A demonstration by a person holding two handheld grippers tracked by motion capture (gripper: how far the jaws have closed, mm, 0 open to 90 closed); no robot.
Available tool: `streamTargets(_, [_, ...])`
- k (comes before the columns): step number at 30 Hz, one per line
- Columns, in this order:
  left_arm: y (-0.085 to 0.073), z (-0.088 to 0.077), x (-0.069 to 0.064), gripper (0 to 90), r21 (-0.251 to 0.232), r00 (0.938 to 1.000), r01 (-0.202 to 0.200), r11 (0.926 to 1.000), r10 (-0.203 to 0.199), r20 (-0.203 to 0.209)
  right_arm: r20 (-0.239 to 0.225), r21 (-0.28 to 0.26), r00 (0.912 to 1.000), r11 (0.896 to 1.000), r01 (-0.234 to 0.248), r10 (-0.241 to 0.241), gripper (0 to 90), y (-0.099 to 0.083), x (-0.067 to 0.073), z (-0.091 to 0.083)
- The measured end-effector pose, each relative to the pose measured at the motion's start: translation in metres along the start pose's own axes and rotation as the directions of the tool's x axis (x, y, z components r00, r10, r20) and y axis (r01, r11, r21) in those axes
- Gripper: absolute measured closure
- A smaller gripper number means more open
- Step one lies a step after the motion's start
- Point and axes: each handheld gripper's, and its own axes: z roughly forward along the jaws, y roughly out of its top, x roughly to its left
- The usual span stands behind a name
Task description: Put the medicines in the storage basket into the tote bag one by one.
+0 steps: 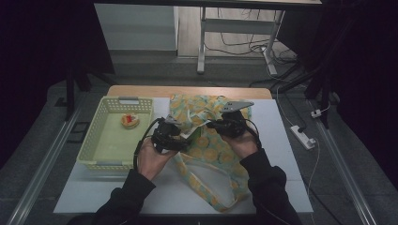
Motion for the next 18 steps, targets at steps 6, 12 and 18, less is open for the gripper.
streamTargets(6, [-0.008,-0.015,0.004,28.0,-0.022,0.9993,-0.006,0.9997,0.006,0.036,-0.001,-0.003,1.0000,1.000,0.002,-0.002,89.9,0.000,0.001,0.000])
streamTargets(12, [-0.016,-0.026,0.015,19.5,-0.027,0.9986,0.002,0.9996,-0.001,0.053,-0.005,-0.007,1.0000,1.000,0.000,0.000,90.0,0.001,0.001,0.000])
streamTargets(18, [-0.025,-0.036,0.023,13.4,-0.025,0.9989,0.018,0.9995,-0.017,0.043,-0.006,-0.008,1.0000,1.000,-0.001,0.001,89.9,0.001,0.001,0.000])
